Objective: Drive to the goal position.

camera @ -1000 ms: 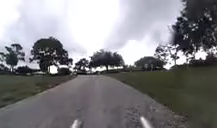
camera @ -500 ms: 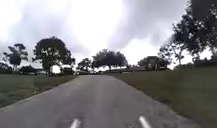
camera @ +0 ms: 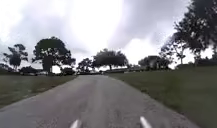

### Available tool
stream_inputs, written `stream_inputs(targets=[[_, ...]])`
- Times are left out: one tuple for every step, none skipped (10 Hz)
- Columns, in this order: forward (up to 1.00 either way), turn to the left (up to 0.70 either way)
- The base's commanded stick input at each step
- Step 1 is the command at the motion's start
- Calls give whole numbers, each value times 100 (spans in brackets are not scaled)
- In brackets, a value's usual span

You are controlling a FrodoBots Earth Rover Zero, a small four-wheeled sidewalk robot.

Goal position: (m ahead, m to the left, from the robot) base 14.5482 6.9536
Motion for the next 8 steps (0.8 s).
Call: stream_inputs(targets=[[70,0],[70,0],[70,0],[70,0],[70,0],[70,0],[70,0],[70,0]])
